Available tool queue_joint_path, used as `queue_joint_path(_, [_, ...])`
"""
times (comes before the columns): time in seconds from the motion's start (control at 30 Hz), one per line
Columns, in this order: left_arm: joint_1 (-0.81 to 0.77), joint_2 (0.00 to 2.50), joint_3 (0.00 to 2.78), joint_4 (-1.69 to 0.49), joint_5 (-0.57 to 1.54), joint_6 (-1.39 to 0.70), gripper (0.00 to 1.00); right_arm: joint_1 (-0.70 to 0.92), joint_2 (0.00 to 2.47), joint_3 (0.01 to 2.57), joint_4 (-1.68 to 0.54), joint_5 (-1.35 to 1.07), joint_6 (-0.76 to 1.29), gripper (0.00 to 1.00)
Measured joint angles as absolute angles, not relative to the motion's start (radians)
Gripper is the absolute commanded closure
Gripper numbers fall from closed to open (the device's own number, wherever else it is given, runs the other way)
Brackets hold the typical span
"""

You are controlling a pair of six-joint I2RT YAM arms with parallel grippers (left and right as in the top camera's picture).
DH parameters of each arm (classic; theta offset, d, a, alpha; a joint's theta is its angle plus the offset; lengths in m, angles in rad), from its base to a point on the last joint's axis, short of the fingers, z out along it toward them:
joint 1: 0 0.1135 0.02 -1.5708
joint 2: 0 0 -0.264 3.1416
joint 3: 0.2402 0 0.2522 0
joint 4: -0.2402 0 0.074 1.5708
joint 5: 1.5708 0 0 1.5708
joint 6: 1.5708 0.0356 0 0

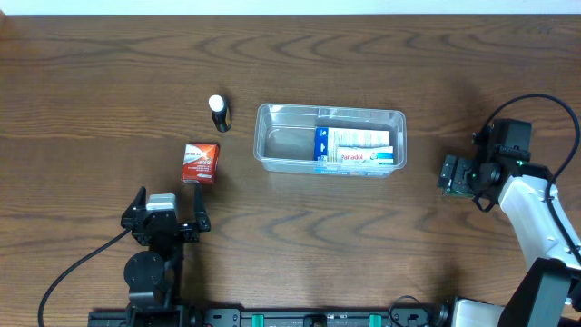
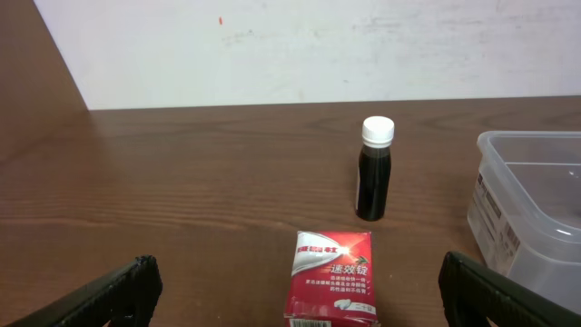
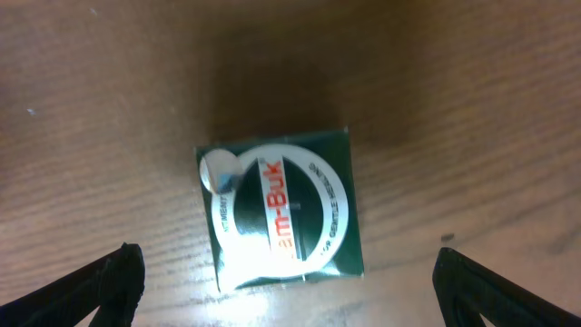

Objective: Pack container
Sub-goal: 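Lower the right gripper and grasp the green Po-Buk tin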

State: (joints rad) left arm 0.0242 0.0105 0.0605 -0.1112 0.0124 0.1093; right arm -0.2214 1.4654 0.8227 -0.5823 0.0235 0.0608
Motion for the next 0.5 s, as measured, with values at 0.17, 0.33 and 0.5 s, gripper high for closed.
queue_joint_path(0.17, [0.024, 0.01, 0.06, -0.111, 0.012, 0.109, 0.02, -0.221, 1.485, 0.823, -0.547, 0.013, 0.04, 0.02])
queue_joint_path(0.33, [0.024, 0.01, 0.06, -0.111, 0.012, 0.109, 0.02, -0.221, 1.554, 0.823, -0.522, 0.007, 0.032, 0.01])
queue_joint_path(0.5, [0.024, 0.01, 0.06, -0.111, 0.012, 0.109, 0.02, -0.221, 1.608, 0.823, -0.5, 0.004, 0.03, 0.05])
